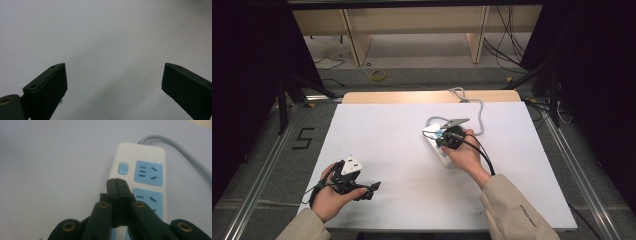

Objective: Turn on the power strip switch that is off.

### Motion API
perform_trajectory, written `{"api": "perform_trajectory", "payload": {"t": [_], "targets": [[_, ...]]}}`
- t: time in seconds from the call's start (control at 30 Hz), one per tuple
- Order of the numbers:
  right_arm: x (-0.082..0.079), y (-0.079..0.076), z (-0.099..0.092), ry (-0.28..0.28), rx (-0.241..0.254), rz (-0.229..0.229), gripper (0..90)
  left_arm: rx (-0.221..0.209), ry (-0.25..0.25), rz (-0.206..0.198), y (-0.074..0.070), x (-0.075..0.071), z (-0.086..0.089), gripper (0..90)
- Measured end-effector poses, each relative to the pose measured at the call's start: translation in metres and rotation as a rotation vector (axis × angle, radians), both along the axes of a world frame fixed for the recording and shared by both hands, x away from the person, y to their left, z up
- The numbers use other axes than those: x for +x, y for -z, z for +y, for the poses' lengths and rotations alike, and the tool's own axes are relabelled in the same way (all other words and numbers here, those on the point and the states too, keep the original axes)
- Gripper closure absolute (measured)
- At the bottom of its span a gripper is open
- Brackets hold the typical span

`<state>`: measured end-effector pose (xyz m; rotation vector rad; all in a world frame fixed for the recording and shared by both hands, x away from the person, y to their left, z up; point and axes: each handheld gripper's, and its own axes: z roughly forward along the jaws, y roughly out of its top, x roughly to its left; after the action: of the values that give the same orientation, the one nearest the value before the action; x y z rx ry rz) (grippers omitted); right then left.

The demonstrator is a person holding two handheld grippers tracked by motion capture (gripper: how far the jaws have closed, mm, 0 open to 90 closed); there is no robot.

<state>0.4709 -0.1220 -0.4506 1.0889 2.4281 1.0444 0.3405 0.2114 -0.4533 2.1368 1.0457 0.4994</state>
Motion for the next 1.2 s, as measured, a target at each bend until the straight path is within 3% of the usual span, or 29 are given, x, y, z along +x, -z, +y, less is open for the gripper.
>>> {"api": "perform_trajectory", "payload": {"t": [0.9,1.2], "targets": [[0.012,0.0,0.011,-0.005,-0.09,0.066,90.0,0.0,0.0,0.001,0.0,0.0,0.0,6.1],[0.013,-0.001,0.013,0.001,-0.096,0.091,90.0,0.002,0.002,0.001,0.0,0.0,0.0,6.1]]}}
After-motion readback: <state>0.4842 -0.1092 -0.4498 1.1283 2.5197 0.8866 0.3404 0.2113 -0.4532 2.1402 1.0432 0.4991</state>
